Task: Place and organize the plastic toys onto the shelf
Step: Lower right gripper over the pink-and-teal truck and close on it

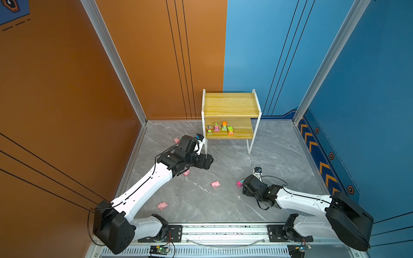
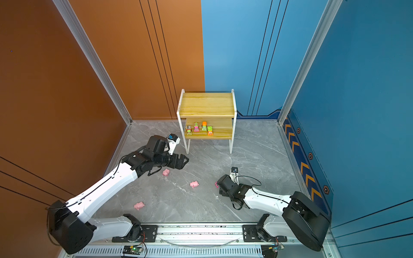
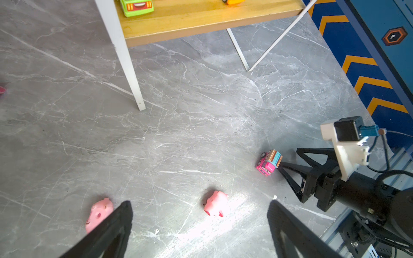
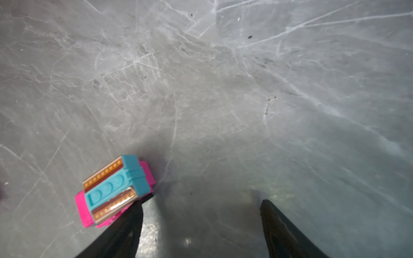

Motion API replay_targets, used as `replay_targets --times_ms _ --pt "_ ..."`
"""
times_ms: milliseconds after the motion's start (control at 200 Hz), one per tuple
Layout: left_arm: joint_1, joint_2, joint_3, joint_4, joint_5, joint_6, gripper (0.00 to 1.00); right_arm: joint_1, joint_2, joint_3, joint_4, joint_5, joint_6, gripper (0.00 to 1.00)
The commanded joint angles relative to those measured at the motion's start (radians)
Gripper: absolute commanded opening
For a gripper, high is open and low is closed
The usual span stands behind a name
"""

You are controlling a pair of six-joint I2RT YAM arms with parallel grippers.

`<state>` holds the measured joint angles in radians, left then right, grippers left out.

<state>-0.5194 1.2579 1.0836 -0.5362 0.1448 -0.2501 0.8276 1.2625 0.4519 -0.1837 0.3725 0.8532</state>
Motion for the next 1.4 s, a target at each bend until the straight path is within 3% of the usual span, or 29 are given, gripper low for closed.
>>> replay_targets --times_ms 0,220,455,711,851,1026,1131,1256,1396 --pt "0.018 -0.036 -0.022 0.029 0.044 0.008 0.95 -0.032 -0.021 0.029 -0.037 0.04 -0.045 0.84" --pt "0.034 -0.079 -0.047 0.068 0.058 0.007 0.95 -0.108 0.019 0.059 0.024 0.024 -0.144 0.86" --pt "0.048 -0.1 -0.047 0.093 0.075 0.002 0.95 -0.119 0.125 0.097 0.171 -0.041 -0.244 0.87" --pt "0.059 -0.106 -0.081 0.106 0.088 -0.009 0.94 -0.106 0.203 0.177 0.2 -0.039 -0.245 0.87" --pt "0.064 -0.108 -0.082 0.107 0.09 -0.011 0.94 -0.105 0.176 0.21 0.119 -0.006 -0.229 0.86" --pt "0.068 -0.112 -0.083 0.107 0.085 -0.013 0.94 -0.025 0.027 0.156 -0.02 0.103 -0.116 0.87" --pt "0.07 -0.1 -0.079 0.106 0.096 -0.024 0.94 0.059 -0.038 0.167 -0.121 0.189 0.02 0.86" --pt "0.08 -0.092 -0.078 0.106 0.091 -0.033 0.93 0.164 -0.01 0.242 -0.237 0.288 0.21 0.86" --pt "0.088 -0.098 -0.081 0.107 0.089 -0.043 0.93 0.249 0.112 0.35 -0.342 0.325 0.391 0.84"
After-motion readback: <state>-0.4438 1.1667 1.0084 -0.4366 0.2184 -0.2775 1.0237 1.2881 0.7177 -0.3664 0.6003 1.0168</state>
